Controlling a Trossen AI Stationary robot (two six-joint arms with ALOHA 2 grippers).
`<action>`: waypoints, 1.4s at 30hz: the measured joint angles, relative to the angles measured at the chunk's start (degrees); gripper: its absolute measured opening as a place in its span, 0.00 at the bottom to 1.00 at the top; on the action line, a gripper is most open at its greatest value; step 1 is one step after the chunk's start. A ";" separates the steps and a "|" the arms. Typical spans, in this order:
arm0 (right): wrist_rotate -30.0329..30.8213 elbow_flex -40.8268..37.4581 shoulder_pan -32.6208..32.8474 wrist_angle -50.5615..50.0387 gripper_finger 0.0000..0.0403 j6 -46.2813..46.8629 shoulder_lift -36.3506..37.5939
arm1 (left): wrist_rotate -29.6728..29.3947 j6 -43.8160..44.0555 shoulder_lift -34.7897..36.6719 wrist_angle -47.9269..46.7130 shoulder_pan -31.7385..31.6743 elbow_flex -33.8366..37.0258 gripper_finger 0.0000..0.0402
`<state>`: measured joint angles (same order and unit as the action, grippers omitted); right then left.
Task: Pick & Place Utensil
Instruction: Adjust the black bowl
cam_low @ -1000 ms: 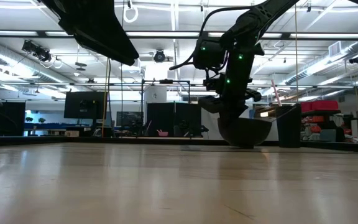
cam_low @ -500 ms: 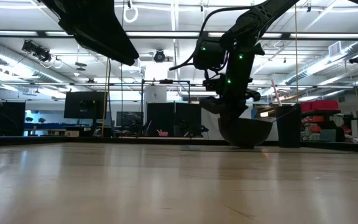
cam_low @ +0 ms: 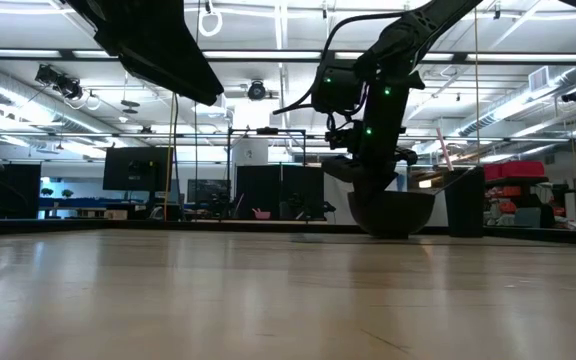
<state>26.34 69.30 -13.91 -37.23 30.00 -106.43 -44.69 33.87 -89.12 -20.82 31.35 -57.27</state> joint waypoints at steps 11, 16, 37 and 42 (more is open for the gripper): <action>-0.65 -0.04 -0.02 -0.17 0.03 -0.03 -0.07 | 0.00 0.02 0.00 -0.02 -0.01 0.00 0.53; -1.54 -0.04 -0.04 -0.09 0.05 -0.59 -0.07 | 0.00 0.02 0.00 -0.02 0.00 0.02 0.53; -2.97 -0.04 -1.55 -3.28 0.04 -0.37 0.02 | 0.00 -0.04 0.00 -0.02 -0.02 0.00 0.53; -3.05 -0.02 -1.55 -3.34 0.04 -0.22 0.04 | 0.00 -0.04 0.00 -0.02 -0.02 0.00 0.53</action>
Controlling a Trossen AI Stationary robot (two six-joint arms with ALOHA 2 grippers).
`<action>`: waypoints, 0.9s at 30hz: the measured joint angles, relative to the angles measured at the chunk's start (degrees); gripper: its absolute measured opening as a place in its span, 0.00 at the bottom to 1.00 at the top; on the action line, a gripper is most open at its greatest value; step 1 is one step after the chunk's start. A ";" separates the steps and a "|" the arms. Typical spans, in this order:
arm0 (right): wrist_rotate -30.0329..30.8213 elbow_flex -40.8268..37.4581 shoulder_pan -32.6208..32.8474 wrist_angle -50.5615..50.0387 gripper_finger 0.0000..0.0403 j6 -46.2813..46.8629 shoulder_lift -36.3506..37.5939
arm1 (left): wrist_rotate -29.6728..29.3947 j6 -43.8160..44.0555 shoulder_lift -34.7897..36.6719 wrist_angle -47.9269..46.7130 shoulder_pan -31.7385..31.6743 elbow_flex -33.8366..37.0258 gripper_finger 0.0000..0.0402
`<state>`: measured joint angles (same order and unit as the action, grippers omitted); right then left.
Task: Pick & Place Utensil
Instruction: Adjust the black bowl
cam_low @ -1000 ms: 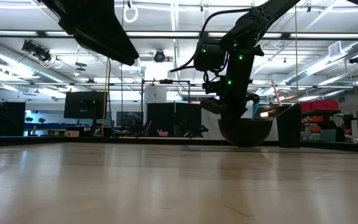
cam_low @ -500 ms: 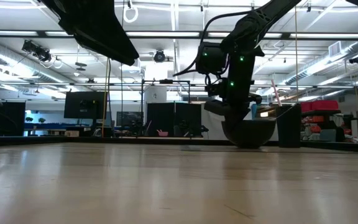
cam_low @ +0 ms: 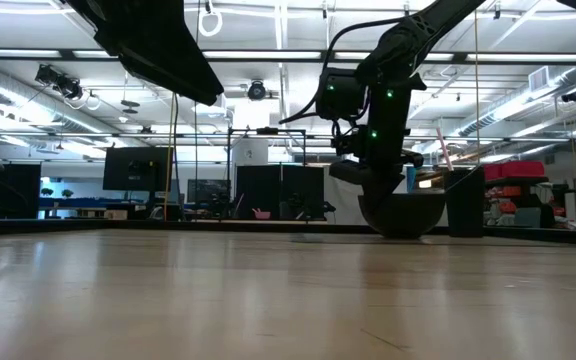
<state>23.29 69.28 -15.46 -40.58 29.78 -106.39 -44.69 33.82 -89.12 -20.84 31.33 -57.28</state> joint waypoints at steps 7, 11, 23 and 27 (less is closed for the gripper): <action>-0.02 0.04 0.00 -0.16 0.07 0.23 0.00 | 0.00 0.00 0.00 0.00 0.00 0.00 0.53; -0.24 0.04 0.00 -0.29 0.10 0.81 0.00 | 0.00 0.00 0.00 0.00 0.01 0.01 0.53; 3.62 0.04 0.04 -0.26 0.24 1.13 0.00 | 0.00 -0.02 0.00 0.00 0.01 0.00 0.53; 6.34 0.04 0.26 -0.57 0.29 2.13 0.14 | 0.00 -0.02 0.00 0.00 0.00 0.00 0.53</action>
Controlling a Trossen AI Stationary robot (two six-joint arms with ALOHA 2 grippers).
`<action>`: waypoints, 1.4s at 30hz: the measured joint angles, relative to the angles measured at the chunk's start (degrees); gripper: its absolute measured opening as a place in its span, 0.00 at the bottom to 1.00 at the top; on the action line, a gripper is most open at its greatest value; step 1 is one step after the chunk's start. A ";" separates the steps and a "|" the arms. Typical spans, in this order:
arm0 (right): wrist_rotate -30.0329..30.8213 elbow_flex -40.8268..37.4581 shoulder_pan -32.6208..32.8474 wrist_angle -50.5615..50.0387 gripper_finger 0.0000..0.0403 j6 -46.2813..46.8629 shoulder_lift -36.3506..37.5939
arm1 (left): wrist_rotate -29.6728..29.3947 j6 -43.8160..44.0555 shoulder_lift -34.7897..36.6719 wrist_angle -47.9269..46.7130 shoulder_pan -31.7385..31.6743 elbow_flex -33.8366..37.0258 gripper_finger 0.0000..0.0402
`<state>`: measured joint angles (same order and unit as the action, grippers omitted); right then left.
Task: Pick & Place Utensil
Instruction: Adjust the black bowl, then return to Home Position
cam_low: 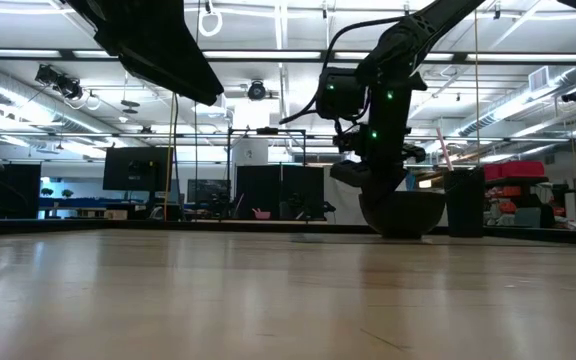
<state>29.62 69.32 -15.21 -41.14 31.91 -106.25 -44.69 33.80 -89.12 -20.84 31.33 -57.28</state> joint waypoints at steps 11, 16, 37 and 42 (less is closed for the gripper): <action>1.10 0.00 2.28 -0.53 0.46 -0.96 6.75 | 0.55 0.02 0.00 0.00 0.00 0.00 0.53; 0.99 0.00 4.03 -0.64 0.50 -2.45 11.66 | 1.05 0.02 0.00 0.00 0.00 0.00 0.53; 0.95 -13.77 26.11 17.81 0.51 -11.22 28.17 | 1.03 3.07 0.00 0.09 -0.02 0.00 0.53; -5.27 -24.19 30.11 31.99 0.51 -17.23 34.02 | 0.30 3.29 0.00 0.26 -0.04 0.00 0.53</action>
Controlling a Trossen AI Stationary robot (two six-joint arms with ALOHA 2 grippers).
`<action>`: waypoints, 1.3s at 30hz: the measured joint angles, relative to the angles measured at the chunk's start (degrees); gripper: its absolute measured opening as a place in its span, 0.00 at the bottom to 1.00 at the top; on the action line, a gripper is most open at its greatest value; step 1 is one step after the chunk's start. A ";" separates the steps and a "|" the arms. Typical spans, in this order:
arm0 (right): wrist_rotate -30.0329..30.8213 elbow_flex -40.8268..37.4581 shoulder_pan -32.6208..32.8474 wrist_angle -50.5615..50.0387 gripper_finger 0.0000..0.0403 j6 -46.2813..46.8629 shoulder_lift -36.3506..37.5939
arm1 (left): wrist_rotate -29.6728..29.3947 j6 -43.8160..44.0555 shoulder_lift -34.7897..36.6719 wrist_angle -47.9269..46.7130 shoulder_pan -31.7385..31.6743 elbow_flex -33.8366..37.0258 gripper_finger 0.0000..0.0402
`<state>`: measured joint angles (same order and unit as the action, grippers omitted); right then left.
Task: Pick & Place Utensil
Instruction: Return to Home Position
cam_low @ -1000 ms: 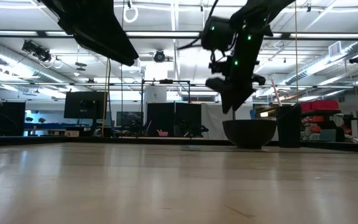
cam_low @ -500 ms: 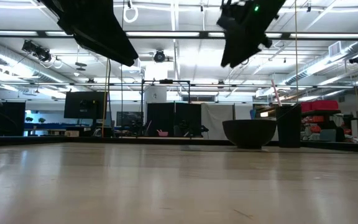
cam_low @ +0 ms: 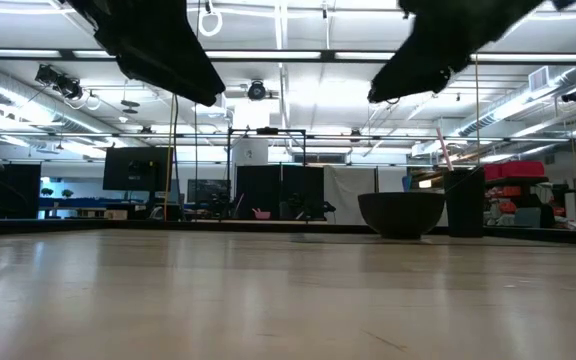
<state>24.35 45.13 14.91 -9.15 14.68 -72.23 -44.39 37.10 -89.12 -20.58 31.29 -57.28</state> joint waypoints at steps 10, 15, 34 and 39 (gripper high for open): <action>-4.93 -21.58 6.59 19.92 0.51 -7.17 21.98 | 0.37 -4.61 0.22 7.76 -0.16 0.35 0.52; -4.88 -26.10 8.73 18.28 0.51 -9.16 34.91 | 0.43 -2.39 6.08 7.62 -2.28 7.06 0.50; -9.18 -31.15 3.12 17.41 0.33 -17.72 54.51 | 8.27 -28.24 52.91 35.01 -2.59 37.13 0.32; -3.40 -31.17 3.12 15.87 0.27 -14.46 53.88 | 11.56 -29.40 64.34 34.83 -2.31 43.47 0.30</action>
<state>20.95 13.96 18.02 6.72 0.22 -18.35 -32.83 7.70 -24.78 14.24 28.98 -13.80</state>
